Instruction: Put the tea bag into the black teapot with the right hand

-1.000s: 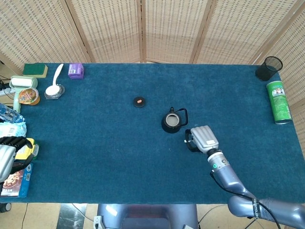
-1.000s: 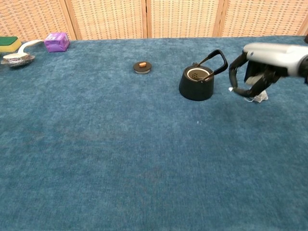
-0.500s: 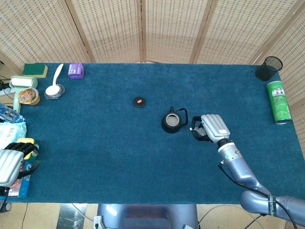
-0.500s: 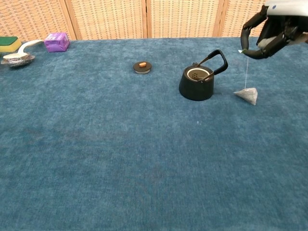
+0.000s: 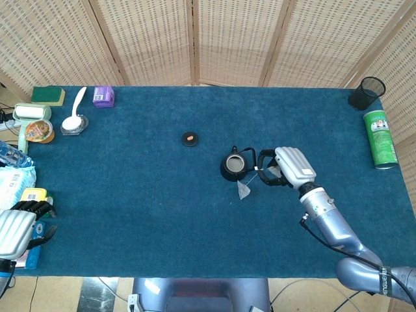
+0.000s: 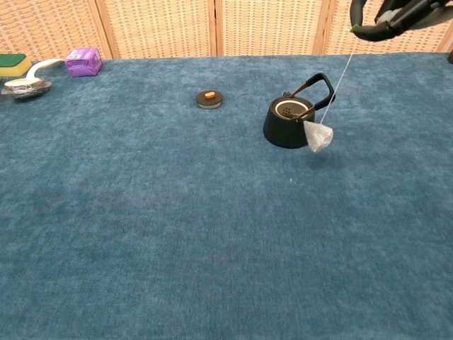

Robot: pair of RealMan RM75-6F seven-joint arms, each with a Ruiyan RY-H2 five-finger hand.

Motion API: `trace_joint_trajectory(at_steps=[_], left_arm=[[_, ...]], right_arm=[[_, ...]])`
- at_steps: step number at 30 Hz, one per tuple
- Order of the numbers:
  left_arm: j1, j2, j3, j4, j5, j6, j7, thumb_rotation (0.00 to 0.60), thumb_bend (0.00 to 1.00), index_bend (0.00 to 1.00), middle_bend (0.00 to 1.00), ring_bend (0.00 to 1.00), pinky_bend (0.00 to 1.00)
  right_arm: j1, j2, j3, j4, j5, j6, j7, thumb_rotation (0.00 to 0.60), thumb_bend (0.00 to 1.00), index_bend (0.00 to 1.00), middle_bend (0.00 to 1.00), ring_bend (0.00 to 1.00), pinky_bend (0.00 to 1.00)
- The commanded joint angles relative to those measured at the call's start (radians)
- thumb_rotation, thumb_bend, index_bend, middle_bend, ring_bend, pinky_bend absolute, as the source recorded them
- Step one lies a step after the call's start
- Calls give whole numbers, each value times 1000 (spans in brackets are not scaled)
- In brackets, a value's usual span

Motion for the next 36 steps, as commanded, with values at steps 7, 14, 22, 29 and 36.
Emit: trace_joint_trajectory(at_steps=[7, 14, 22, 29, 36], left_arm=[[9, -2, 2, 5, 0, 10, -5, 600, 333, 479, 448, 381, 348], [24, -2, 7, 19, -11, 21, -17, 600, 335, 478, 449, 381, 348], [32, -7, 7, 39, -21, 20, -32, 600, 334, 479, 449, 382, 348], [34, -10, 8, 54, -25, 16, -42, 600, 334, 479, 449, 381, 348], [37, -16, 8, 66, -28, 14, -53, 600, 334, 479, 449, 382, 348]], right_arm=[[40, 50, 55, -48, 30, -43, 54, 600, 489, 631, 1000, 1000, 1000], [122, 54, 104, -15, 132, -100, 73, 600, 489, 631, 1000, 1000, 1000], [175, 52, 117, 6, 200, -117, 72, 600, 489, 633, 1000, 1000, 1000], [196, 15, 75, 36, 218, -134, 60, 600, 489, 633, 1000, 1000, 1000], [218, -50, 19, 95, 234, -147, 36, 600, 489, 633, 1000, 1000, 1000]])
